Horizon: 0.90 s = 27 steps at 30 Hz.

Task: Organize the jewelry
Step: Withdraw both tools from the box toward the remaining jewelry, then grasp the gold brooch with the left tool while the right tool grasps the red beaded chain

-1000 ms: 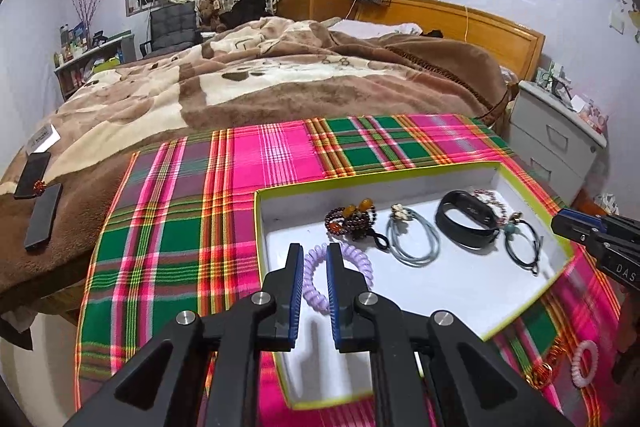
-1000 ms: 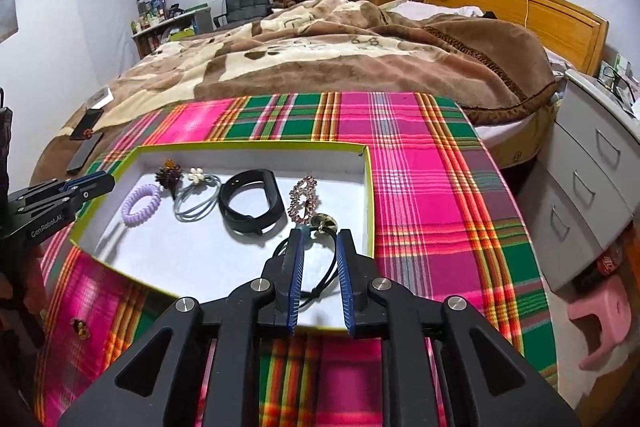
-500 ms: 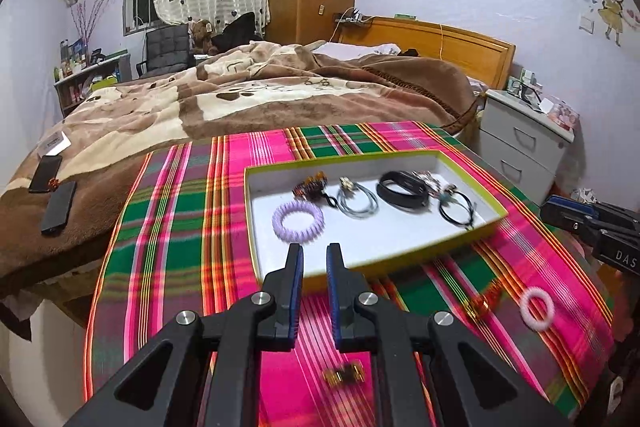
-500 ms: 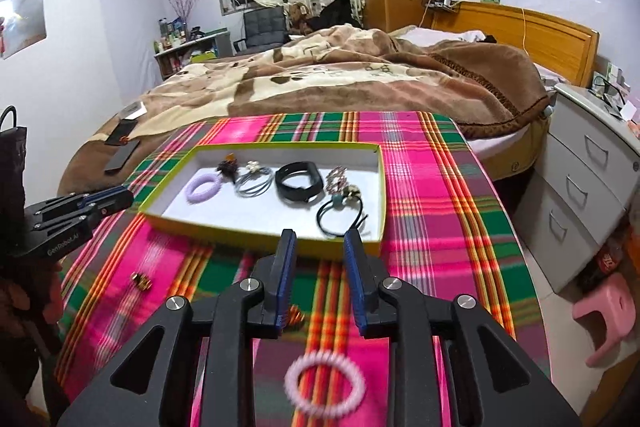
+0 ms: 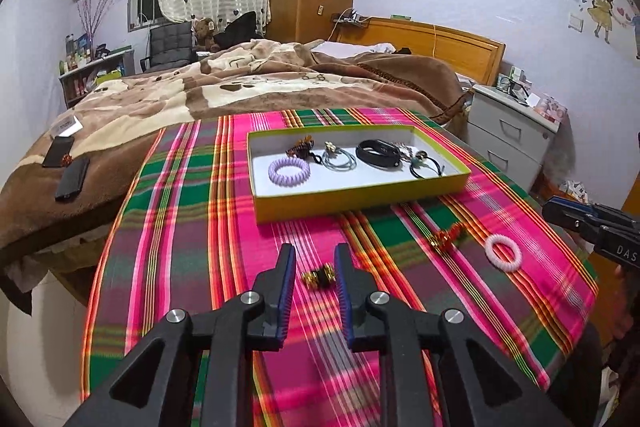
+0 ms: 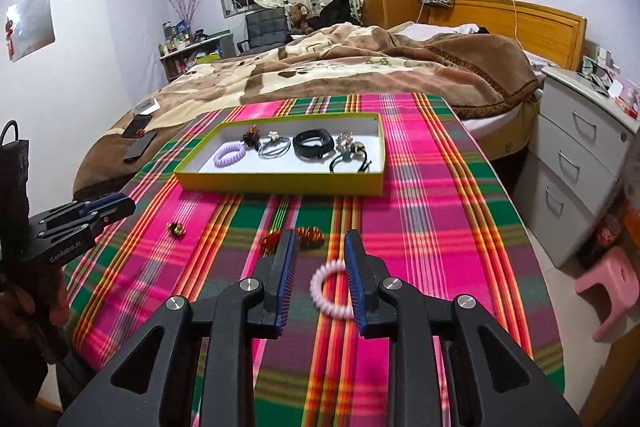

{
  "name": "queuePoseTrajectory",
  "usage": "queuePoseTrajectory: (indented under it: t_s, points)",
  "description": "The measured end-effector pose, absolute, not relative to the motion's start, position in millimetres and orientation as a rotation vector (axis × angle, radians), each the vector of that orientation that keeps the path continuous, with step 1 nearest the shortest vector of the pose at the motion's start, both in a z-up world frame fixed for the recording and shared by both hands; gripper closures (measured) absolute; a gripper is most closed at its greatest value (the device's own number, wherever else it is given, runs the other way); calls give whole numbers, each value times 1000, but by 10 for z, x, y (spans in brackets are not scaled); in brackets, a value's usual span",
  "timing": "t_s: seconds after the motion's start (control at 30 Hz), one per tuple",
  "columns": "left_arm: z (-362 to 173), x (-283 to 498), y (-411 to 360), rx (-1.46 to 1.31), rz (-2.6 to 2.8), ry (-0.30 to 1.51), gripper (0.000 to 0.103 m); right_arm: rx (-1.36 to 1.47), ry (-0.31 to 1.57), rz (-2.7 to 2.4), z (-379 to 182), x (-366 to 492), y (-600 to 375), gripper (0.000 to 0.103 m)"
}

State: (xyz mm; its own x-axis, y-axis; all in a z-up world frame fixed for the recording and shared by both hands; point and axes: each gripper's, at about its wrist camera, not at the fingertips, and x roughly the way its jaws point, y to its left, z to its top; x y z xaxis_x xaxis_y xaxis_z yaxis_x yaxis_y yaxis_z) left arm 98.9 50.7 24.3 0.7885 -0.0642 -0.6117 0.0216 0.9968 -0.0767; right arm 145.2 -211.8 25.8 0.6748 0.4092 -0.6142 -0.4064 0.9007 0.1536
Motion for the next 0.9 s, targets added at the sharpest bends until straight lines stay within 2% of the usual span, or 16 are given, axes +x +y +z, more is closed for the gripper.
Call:
queuePoseTrajectory:
  t_s: [0.17, 0.3, 0.9]
  points:
    - [238, 822, 491, -76, -55, 662, 83, 7, 697, 455, 221, 1308, -2165, 78]
    - [236, 736, 455, -66, -60, 662, 78, 17, 701, 456, 210, 1233, -2186, 78]
    - [114, 793, 420, -71, -76, 692, 78, 7, 728, 457, 102, 1250, -2154, 77]
